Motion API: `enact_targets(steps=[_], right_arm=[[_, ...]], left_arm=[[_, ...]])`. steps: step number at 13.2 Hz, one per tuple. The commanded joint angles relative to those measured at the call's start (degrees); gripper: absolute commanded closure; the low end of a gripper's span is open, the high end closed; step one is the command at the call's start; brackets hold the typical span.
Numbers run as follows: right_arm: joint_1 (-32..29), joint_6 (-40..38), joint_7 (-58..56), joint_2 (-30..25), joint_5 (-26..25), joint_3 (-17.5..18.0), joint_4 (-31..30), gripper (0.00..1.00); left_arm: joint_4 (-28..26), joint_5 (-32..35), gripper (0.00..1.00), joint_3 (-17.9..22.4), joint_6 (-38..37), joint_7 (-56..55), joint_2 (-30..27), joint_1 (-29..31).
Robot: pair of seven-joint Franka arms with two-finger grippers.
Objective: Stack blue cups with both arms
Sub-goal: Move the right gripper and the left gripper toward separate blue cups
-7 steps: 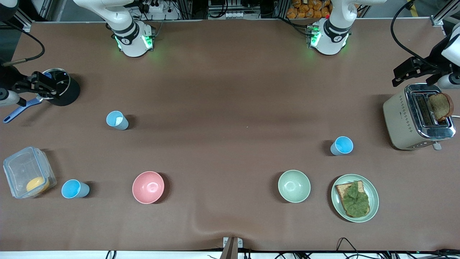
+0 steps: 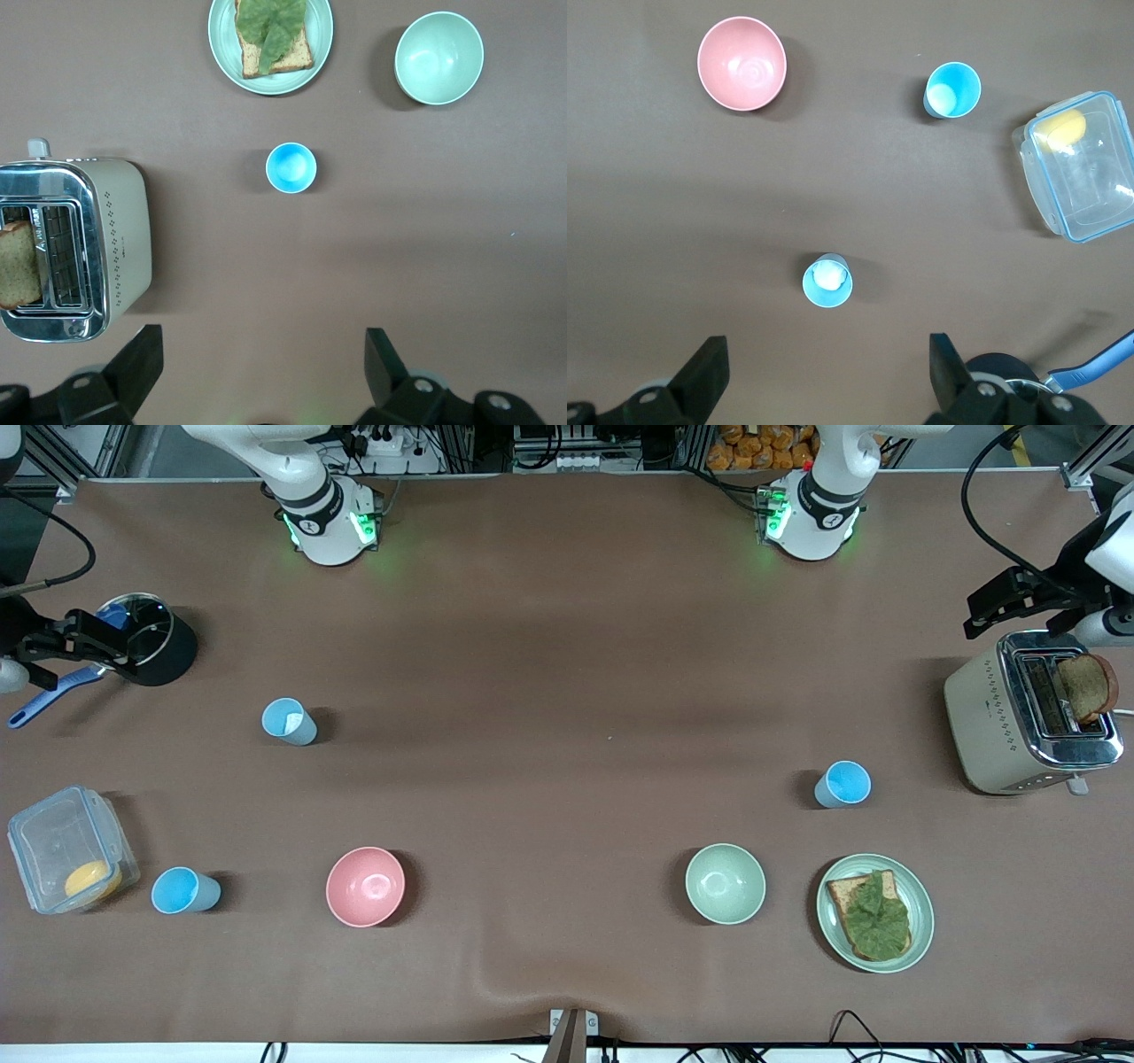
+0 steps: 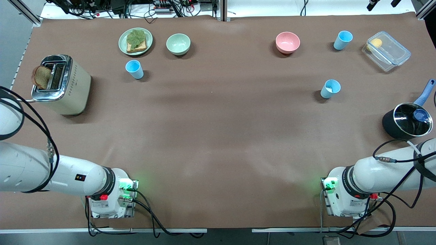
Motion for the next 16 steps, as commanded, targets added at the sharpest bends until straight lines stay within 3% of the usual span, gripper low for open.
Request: enact_targets(steps=[1,4,8,13,16], right_arm=[[-1.0,-1.1,0.5,0.8,1.1,0.6,1.6,0.0],[-1.0,-1.0,0.2,0.8,1.0,0.6,1.6,0.0],[-0.8,-1.1,0.5,0.8,1.0,0.6,1.6,0.0],[-1.7,-1.3,-0.5,1.2,0.4,0.6,1.0,0.0],[-3.5,-3.4,-0.6,3.3,0.4,0.6,0.7,0.0]], left_arm=[[0.1,-1.0,0.0,0.2,-0.3,-0.4,1.4,0.2],[-0.9,-0.7,0.0,0.1,1.5,-0.5,3.2,1.6],[-7.8,-0.7,0.0,-0.2,11.3,-0.5,4.3,1.5],[-9.8,0.8,0.0,-0.8,17.6,-0.7,10.7,0.7],[-16.8,2.0,0.0,-0.9,28.0,-1.3,11.3,0.9]])
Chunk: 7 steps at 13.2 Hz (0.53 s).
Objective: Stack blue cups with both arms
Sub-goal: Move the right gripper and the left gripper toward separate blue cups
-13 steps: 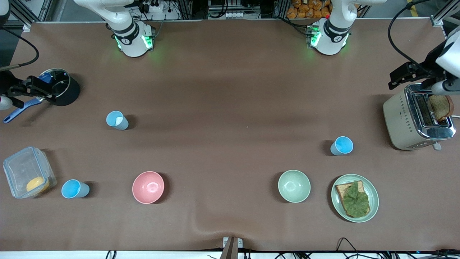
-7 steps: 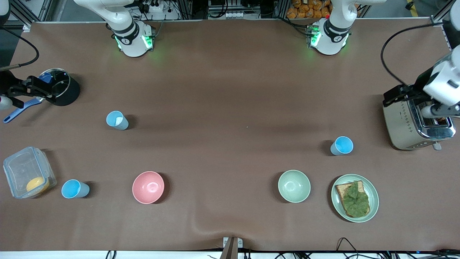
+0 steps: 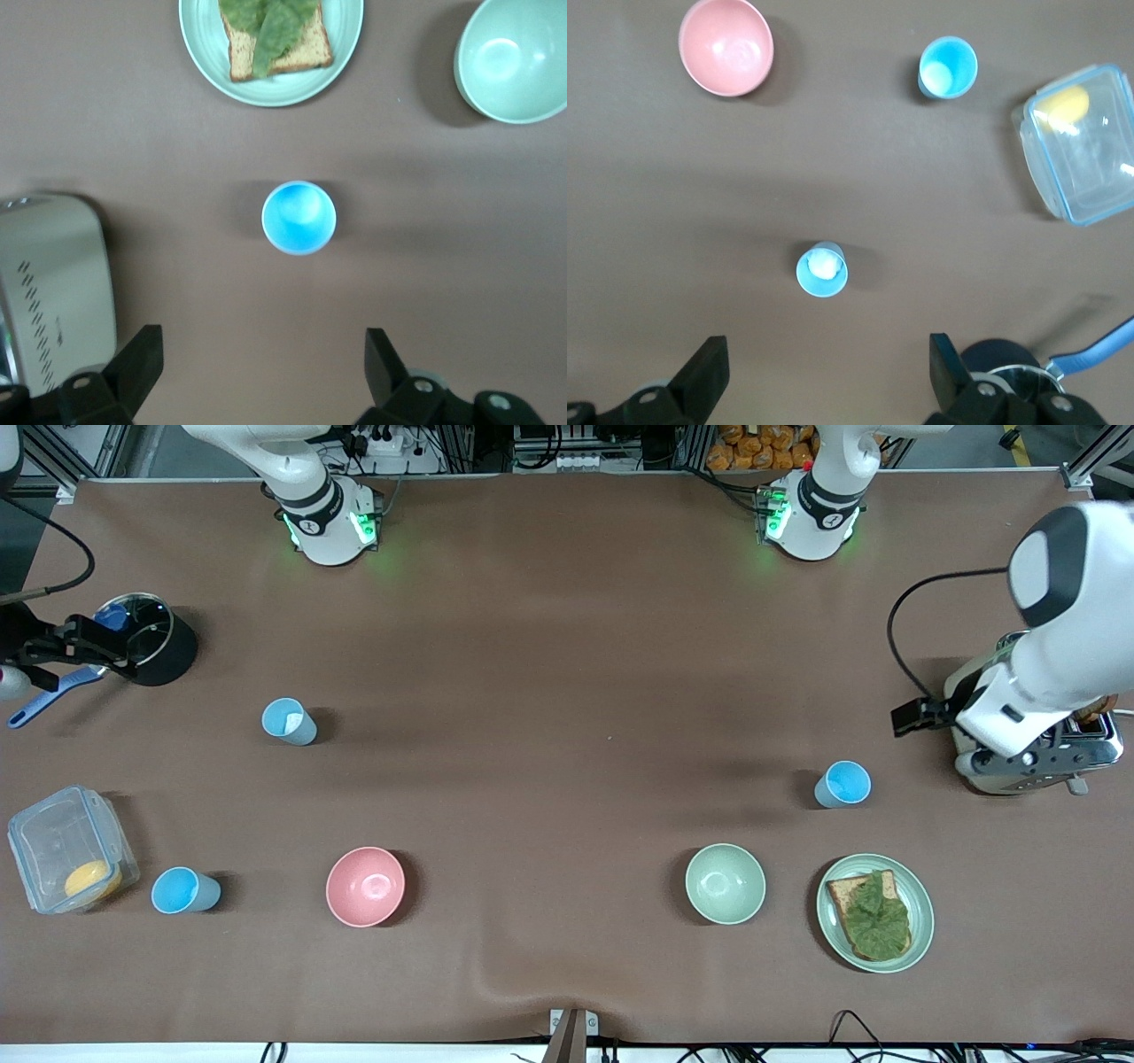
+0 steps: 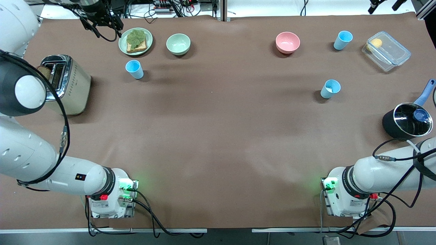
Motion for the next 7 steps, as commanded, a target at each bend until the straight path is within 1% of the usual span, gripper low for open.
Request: enact_targets(steps=[1,2,4,5,7], right_arm=[[-1.2,-1.7,-1.0,4.2,0.5,0.8,0.8,0.0],[-1.8,-1.7,-1.3,5.0,1.0,0.9,0.8,0.0],[-3.5,-1.5,-6.9,5.0,1.4,0.8,-2.5,0.0],[-3.7,0.1,-7.3,4.6,1.4,0.8,-5.6,0.0],[-3.4,7.4,-7.3,2.0,1.4,0.8,-13.5,0.0]], left_arm=[[-7.0,1.4,0.0,-0.3,9.0,-1.3,-0.3,0.5],[-8.0,1.4,0.0,-0.4,11.2,-1.3,1.0,0.6],[-8.0,0.9,0.0,-0.4,12.7,-1.8,3.4,0.2],[-8.1,0.8,0.0,-0.4,14.2,-2.5,4.6,0.3],[-8.2,0.8,0.0,-0.5,17.9,-2.7,8.2,0.8]])
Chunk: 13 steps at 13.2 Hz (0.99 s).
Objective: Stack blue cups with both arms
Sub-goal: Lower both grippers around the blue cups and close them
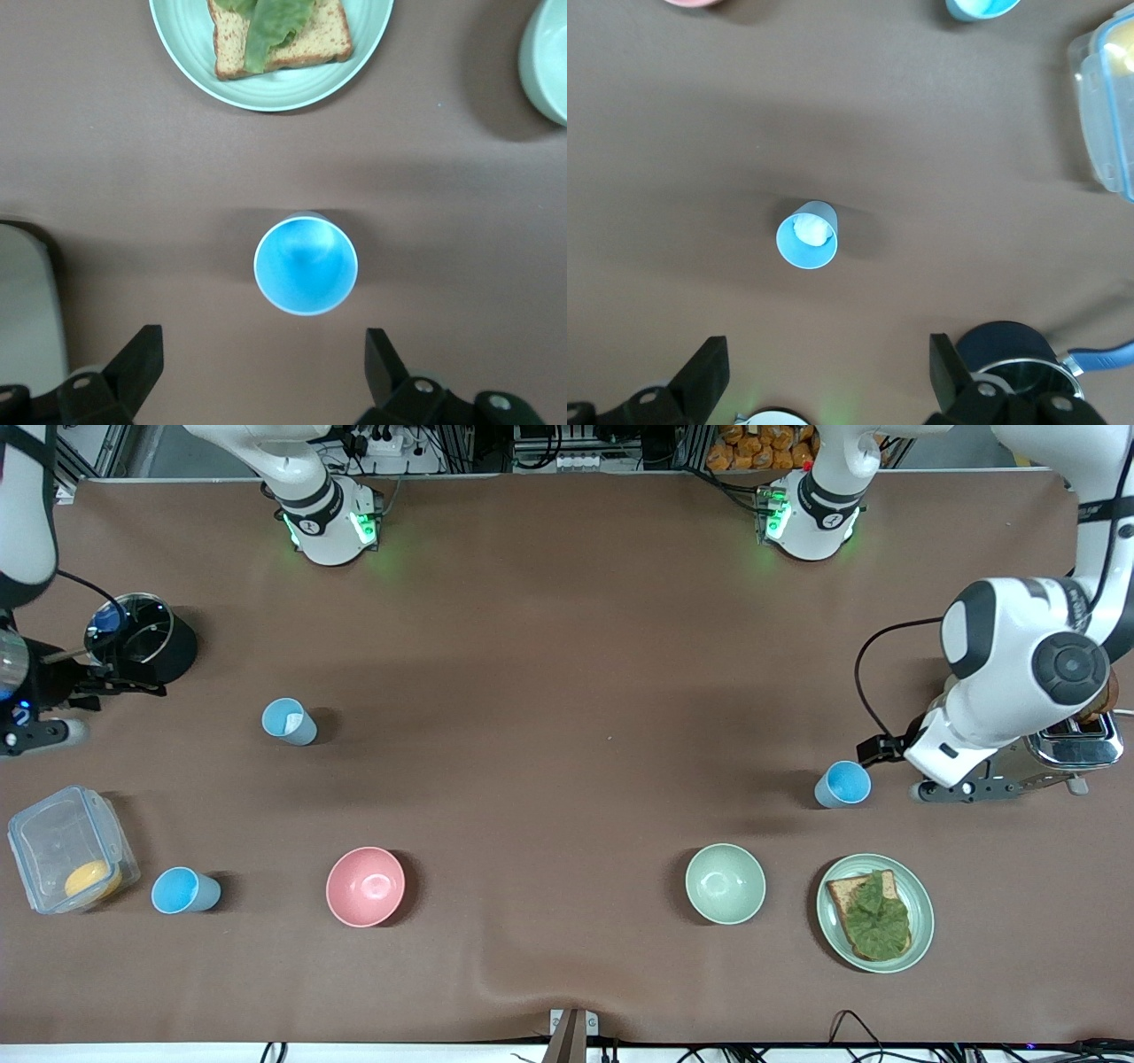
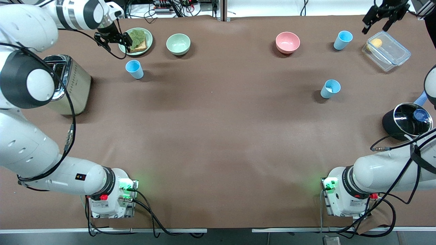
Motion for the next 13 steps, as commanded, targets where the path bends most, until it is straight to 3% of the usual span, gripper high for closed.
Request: enact_targets(steps=[1,7,13], right_arm=[[-0.8,9.2,-1.1,-5.2,1.1,0.8,-11.9,0.0],[0.0,32.3,-1.1,-6.9,1.2,0.9,-30.6,0.0],[0.5,44.0,-1.0,-6.1,1.2,1.0,-39.3,0.0]], left_arm=[[0.0,0.7,0.0,-0.3,5.1,-1.6,4.3,0.7],[0.0,0.3,0.0,-0.5,9.2,-1.3,8.9,2.0],[-0.3,-3.2,0.32,-0.5,9.2,-1.0,10.9,2.3]])
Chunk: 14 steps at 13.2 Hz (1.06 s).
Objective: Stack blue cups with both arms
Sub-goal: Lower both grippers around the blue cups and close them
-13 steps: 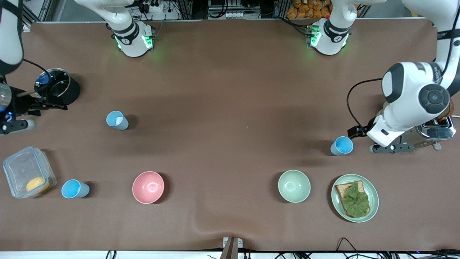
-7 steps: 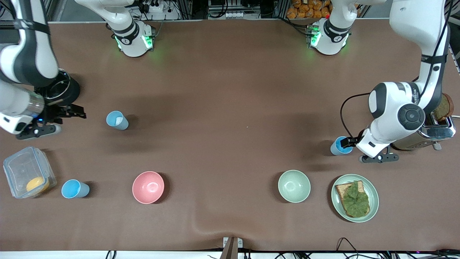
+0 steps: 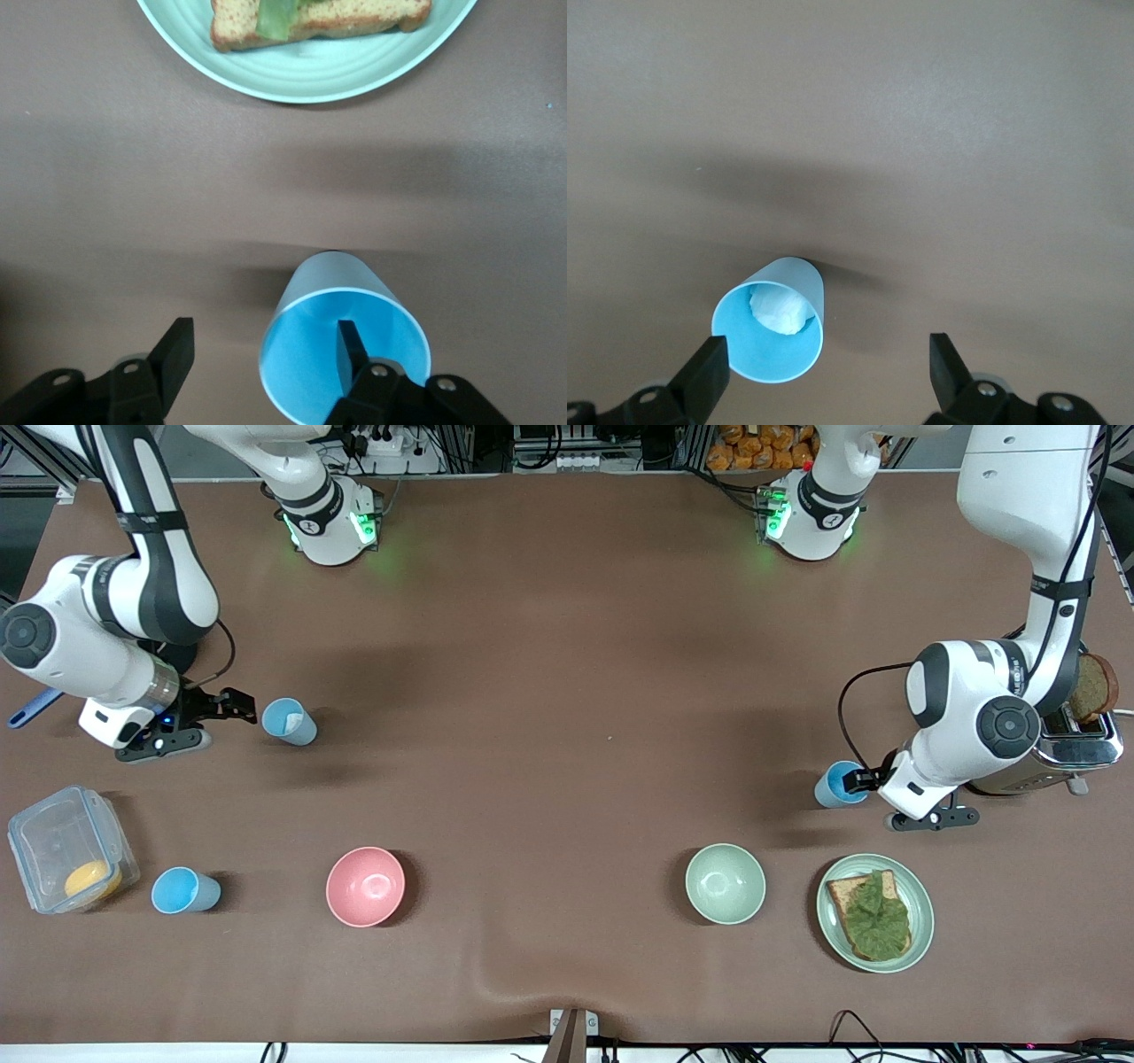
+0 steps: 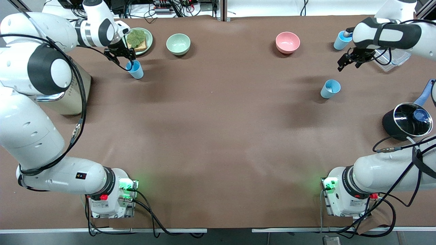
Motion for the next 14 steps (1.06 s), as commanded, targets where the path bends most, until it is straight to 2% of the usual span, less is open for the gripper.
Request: enact_targets(steps=[1,2,4,5,6,7,10,11,14], right_arm=[[0.0,4.8,-0.8,-1.6,0.9,0.0,-5.0,0.0],[0.0,5.5,-0.8,-1.5,0.9,0.0,-5.7,0.0],[-0.4,6.7,-0.9,-0.3,0.9,0.0,-6.1,0.0],[-0.4,8.5,-0.9,0.2,0.9,0.0,-7.1,0.0],[-0.3,10.3,-0.9,0.9,0.9,0.0,-7.7,0.0],[-0.4,10.6,-0.9,1.9,1.0,0.0,-7.6,0.0],[-0.5,12.2,-1.0,3.9,1.7,0.0,-7.7,0.14],[-0.4,12.2,-0.9,4.1,1.7,0.0,-7.7,0.21],[-0.2,12.3,-1.0,4.9,3.3,0.0,-7.7,0.54]], left_arm=[[0.0,-2.7,0.4,-0.5,0.5,-0.7,1.1,0.5],[0.0,-3.9,0.47,-0.6,0.5,-0.3,1.5,0.5],[0.1,-4.6,0.73,-0.6,0.5,-0.5,1.7,0.4],[0.1,-5.7,0.92,-0.6,0.5,-0.6,1.7,0.3],[0.1,-6.0,1.0,-0.6,0.5,-0.6,1.7,0.3],[0.1,-6.1,1.0,-0.6,0.5,-0.7,1.6,0.3],[0.2,-6.4,1.0,-0.6,0.4,-0.1,0.3,0.5],[0.2,-6.5,1.0,-0.6,0.3,0.0,-0.6,0.6],[0.9,-6.5,1.0,-0.5,-2.2,0.0,-3.2,0.1]])
